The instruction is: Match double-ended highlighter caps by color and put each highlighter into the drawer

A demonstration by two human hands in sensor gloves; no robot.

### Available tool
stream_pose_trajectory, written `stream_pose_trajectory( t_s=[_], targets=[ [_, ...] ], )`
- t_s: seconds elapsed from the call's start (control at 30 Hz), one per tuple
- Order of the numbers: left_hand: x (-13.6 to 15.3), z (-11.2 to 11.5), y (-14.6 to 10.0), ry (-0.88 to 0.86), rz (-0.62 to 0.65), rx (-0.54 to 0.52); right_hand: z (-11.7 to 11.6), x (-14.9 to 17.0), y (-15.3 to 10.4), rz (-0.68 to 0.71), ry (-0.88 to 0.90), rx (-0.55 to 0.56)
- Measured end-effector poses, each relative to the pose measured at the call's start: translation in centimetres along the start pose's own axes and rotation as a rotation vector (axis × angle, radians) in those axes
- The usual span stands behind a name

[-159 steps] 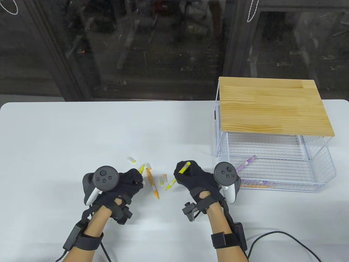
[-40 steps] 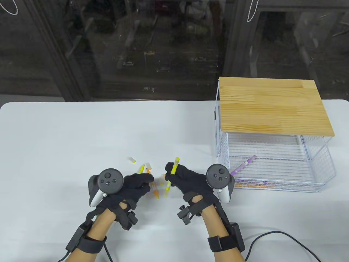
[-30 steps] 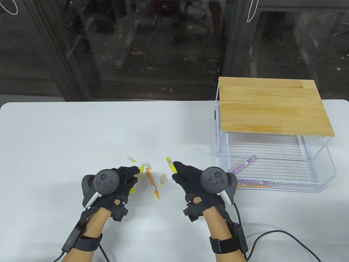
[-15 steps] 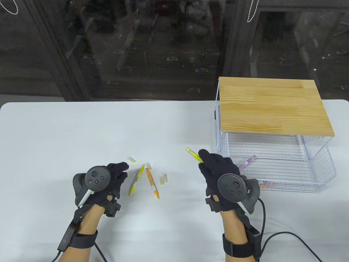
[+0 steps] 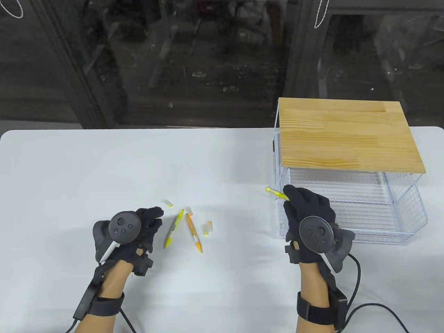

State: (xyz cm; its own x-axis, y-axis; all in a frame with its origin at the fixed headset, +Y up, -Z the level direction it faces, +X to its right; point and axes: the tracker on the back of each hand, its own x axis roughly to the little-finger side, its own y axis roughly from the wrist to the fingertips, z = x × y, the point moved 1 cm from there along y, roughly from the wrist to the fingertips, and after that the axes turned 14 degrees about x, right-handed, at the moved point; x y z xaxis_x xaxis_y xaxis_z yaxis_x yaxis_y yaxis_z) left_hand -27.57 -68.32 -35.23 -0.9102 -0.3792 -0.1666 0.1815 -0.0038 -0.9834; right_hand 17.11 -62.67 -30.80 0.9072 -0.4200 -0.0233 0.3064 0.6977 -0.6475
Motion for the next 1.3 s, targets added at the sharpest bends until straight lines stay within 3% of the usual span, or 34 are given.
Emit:
stream_pose_trajectory(
  t_s=[0.5,0.8,1.07,1.3],
  targets=[
    [-0.1,0.2,0.0,0.007,0.002,0.02,-1.2,4.7,0.4,-0.153,-0.09,-0.029],
    [-0.1,0.3,0.1,0.009,-0.003,0.036,-2.4,6.9,0.3,-0.211,-0.152,-0.11],
    [-0.1,0.3,0.1,0.01,-0.008,0.047,-3.7,7.9,-0.1,-0.235,-0.21,-0.195],
    [0.0,0.2,0.1,0.0,-0.014,0.044,-3.2,6.9,0.1,-0.208,-0.197,-0.15]
  ],
)
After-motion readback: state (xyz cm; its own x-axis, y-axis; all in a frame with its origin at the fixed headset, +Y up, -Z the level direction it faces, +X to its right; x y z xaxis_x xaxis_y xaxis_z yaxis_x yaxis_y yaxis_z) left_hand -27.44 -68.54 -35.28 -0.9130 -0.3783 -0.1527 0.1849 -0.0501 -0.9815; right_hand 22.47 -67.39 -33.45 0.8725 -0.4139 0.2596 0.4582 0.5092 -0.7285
